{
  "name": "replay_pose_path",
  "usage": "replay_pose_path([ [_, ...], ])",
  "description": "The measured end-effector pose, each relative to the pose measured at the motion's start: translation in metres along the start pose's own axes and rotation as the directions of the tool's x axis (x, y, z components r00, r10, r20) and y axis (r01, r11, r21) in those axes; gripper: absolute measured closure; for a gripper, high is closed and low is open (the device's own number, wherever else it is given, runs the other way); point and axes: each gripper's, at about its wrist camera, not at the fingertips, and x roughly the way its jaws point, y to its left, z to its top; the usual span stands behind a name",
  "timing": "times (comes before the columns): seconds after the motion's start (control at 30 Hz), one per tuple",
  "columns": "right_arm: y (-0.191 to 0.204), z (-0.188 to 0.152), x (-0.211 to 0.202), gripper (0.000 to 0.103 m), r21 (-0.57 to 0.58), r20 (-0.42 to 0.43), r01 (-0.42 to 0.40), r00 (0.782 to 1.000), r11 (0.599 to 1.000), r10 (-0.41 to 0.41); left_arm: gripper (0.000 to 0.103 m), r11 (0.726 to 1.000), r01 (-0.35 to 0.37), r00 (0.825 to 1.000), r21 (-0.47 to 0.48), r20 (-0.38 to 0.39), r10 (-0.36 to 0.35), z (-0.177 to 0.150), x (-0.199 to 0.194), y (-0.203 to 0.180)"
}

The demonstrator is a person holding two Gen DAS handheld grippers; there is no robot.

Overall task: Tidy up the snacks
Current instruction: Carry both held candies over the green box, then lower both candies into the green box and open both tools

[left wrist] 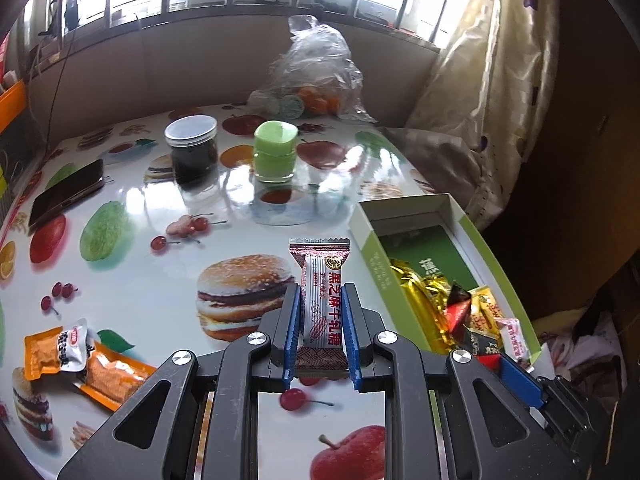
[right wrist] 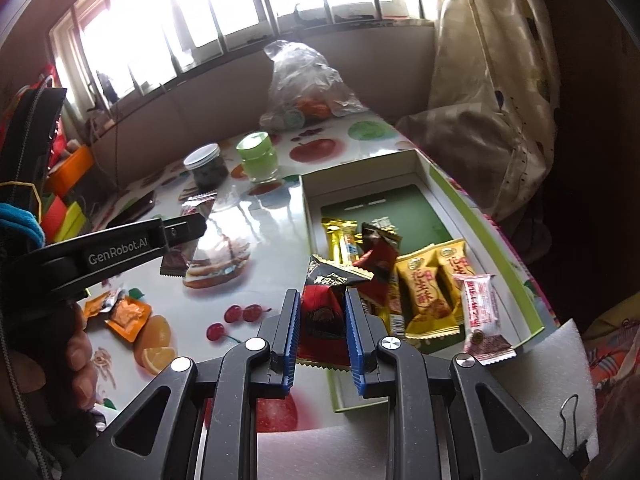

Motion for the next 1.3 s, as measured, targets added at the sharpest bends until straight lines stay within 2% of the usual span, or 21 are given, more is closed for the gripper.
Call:
replay_pose_path([
  [0.6, -0.04, -0.002, -0.003, 0.082, 0.06, -0.003, 0.067, 0.998, 0.996, -0.067, 0.082, 0.995, 0.072, 0.997, 0.067, -0.023, -0.071, 0.007, 0.02, -0.043],
  [1.0, -0.062, -0.003, 0.007, 0.082, 0.079, -0.023, 0.117, 0.993, 0.99, -0.115, 0.082, 0.988, 0.12, 0.991, 0.095, -0.075, -0.113, 0.003, 0.044, -0.066],
  [1.3, -0.071, -0.002, 0.014, 0.082, 0.079, -0.03, 0.139, 0.99, 0.987, -0.137, 0.082, 0.985, 0.131, 0.987, 0.116, -0.104, -0.119, 0.001, 0.056, -0.079],
])
